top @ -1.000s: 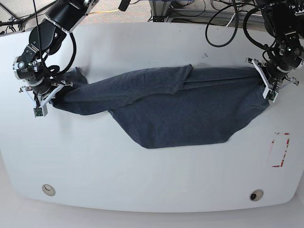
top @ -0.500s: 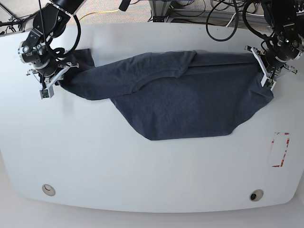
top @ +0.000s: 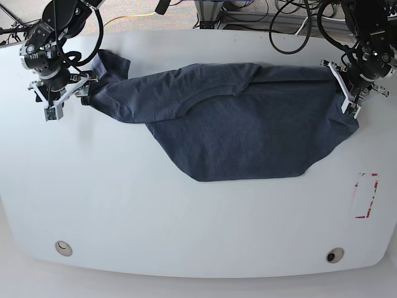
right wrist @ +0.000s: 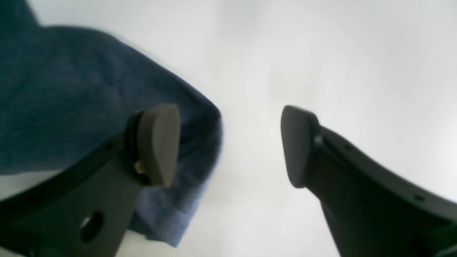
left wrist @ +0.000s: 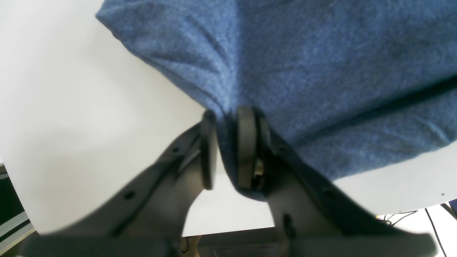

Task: Fold the T-shirt properly
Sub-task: 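Regrasp the shirt edge with the right gripper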

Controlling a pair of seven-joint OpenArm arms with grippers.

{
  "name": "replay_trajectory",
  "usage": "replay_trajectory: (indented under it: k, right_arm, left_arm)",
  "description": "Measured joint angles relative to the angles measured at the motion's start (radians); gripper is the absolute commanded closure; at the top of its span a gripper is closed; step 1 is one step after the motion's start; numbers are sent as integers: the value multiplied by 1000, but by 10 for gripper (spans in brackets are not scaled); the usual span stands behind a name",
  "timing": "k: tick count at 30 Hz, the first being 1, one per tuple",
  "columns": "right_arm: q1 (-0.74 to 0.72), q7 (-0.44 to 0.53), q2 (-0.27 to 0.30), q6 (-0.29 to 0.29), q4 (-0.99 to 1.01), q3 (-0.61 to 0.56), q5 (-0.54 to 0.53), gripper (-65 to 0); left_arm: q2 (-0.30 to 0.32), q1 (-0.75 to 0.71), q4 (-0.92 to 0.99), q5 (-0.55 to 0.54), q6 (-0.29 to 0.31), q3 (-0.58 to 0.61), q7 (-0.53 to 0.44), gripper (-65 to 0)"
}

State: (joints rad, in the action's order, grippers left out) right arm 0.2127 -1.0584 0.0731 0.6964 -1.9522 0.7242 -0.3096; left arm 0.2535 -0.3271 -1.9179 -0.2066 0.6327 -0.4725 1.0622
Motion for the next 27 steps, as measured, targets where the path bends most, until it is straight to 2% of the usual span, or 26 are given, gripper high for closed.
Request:
replay_trajectory:
  k: [3,8,12,19,23,27]
  right_arm:
    - [8,-4,14,0,-5,-72,-66,-433]
    - [-21,0,52,2,16,-194,-75,-431]
    - [-85,-2,55,4,88,-269,14,-436]
    - [-197,27,66,4,248,-299,159,-438]
    - [-210,44,76,0,291,-314,173,-438]
    - [-191,45,111,0,291,-397,143,-434]
  left_arm:
    - [0,0,0,0,0,0,0,-38]
    - [0,0,0,0,0,0,0,-25]
    - [0,-1,0,-5,1,0,0,-24]
    - [0,1,0,-2,0,-3,0,0]
    - [0,0,0,-1,0,-1,0,0]
    - [0,0,0,-3,0,-1,0,0]
